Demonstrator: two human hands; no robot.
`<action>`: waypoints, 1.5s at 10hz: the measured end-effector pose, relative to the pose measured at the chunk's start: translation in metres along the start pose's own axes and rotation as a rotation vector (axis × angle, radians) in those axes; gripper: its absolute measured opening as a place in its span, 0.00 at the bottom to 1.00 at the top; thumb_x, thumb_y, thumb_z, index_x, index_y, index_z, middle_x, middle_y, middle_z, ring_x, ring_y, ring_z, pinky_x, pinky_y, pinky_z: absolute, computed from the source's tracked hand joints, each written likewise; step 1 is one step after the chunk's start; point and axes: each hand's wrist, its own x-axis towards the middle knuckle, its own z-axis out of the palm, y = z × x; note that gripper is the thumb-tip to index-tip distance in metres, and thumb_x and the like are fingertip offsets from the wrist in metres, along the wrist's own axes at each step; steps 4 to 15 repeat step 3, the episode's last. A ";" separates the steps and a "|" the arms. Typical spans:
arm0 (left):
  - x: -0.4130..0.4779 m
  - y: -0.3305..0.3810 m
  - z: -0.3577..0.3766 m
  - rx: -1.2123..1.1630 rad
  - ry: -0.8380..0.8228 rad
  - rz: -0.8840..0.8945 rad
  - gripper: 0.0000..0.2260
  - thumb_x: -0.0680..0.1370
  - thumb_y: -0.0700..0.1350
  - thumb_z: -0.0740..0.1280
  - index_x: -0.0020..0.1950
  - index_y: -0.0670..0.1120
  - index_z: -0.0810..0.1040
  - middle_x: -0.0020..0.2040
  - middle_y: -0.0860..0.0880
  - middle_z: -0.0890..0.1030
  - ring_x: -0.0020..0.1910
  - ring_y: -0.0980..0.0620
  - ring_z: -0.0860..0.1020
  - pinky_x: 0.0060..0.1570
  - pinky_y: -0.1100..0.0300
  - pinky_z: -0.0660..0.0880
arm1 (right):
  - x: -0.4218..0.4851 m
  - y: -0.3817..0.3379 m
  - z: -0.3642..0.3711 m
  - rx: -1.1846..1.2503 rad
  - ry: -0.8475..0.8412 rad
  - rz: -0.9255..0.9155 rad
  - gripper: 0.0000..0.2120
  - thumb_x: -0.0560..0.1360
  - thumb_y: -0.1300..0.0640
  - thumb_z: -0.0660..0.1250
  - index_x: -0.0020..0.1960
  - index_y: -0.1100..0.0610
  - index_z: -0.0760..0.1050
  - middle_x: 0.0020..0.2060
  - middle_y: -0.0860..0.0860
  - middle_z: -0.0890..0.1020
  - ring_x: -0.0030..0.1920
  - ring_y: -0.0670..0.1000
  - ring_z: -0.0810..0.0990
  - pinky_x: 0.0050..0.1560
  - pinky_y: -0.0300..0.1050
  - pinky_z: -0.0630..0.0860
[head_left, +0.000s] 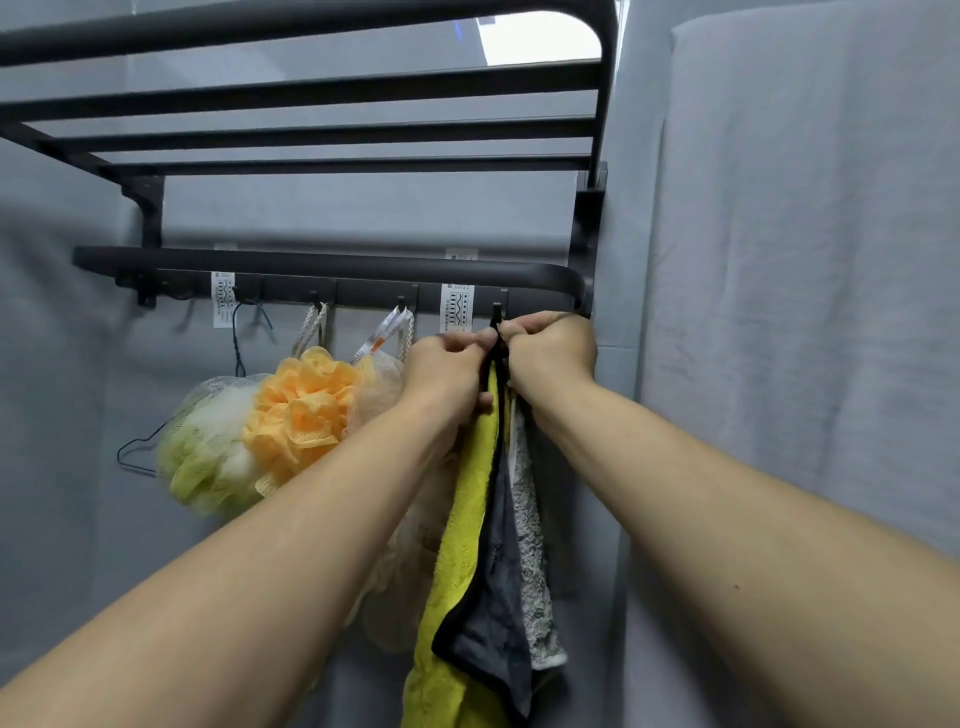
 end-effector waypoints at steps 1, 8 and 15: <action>-0.007 -0.002 -0.003 -0.034 -0.027 0.024 0.09 0.80 0.50 0.70 0.48 0.45 0.81 0.25 0.54 0.77 0.21 0.53 0.72 0.18 0.66 0.66 | -0.013 0.002 -0.004 -0.018 -0.072 -0.012 0.06 0.74 0.57 0.69 0.38 0.52 0.80 0.38 0.50 0.85 0.43 0.55 0.86 0.47 0.58 0.85; -0.034 -0.007 -0.009 -0.001 0.064 0.210 0.08 0.80 0.49 0.70 0.50 0.45 0.83 0.48 0.44 0.86 0.46 0.46 0.85 0.42 0.53 0.85 | -0.066 0.011 -0.039 0.116 -0.205 -0.010 0.08 0.79 0.54 0.65 0.42 0.50 0.76 0.37 0.49 0.81 0.40 0.51 0.82 0.50 0.61 0.84; -0.034 -0.007 -0.009 -0.001 0.064 0.210 0.08 0.80 0.49 0.70 0.50 0.45 0.83 0.48 0.44 0.86 0.46 0.46 0.85 0.42 0.53 0.85 | -0.066 0.011 -0.039 0.116 -0.205 -0.010 0.08 0.79 0.54 0.65 0.42 0.50 0.76 0.37 0.49 0.81 0.40 0.51 0.82 0.50 0.61 0.84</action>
